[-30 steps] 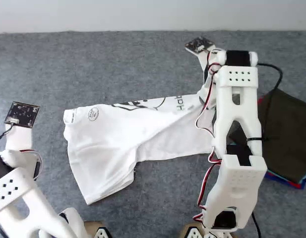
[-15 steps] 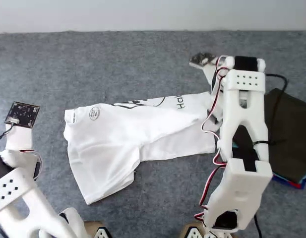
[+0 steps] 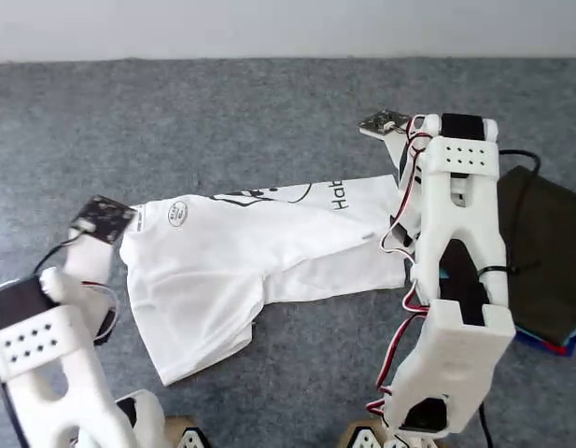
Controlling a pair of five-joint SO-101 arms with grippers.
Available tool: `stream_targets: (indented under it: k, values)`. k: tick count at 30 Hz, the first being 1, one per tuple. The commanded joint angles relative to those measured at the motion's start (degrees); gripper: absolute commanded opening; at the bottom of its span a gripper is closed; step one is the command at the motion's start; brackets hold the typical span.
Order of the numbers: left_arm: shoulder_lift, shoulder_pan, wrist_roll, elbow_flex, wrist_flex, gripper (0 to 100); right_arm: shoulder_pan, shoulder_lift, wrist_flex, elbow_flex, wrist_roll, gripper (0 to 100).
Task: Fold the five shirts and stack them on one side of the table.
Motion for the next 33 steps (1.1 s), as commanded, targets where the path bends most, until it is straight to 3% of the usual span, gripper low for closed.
stream_targets:
  k: [1, 7, 11, 23, 26, 33]
  values:
    - [5.8, 3.0, -1.8, 0.4, 1.4, 8, 0.7, -1.6, 2.2, -0.3, -0.8, 1.0]
    - [21.8, 8.0, -8.8, 0.7, 1.3, 11, 3.3, 1.1, 2.2, -0.3, -2.5, 1.0]
    - [28.0, 12.8, -8.5, 0.0, -2.1, 11, 4.0, 1.6, 2.2, -0.3, -2.7, 1.0]
    - [29.2, 33.5, 4.0, 0.6, -11.6, 15, 3.7, 1.7, 2.2, -0.3, -5.1, 1.0]
    - [32.4, 35.7, 7.3, 1.1, -13.1, 17, 3.7, 1.7, 2.2, -0.3, -5.1, 1.0]
    - [40.8, 35.9, 7.6, 0.7, -16.8, 16, 4.0, 1.7, 2.2, -0.3, -5.1, 1.0]
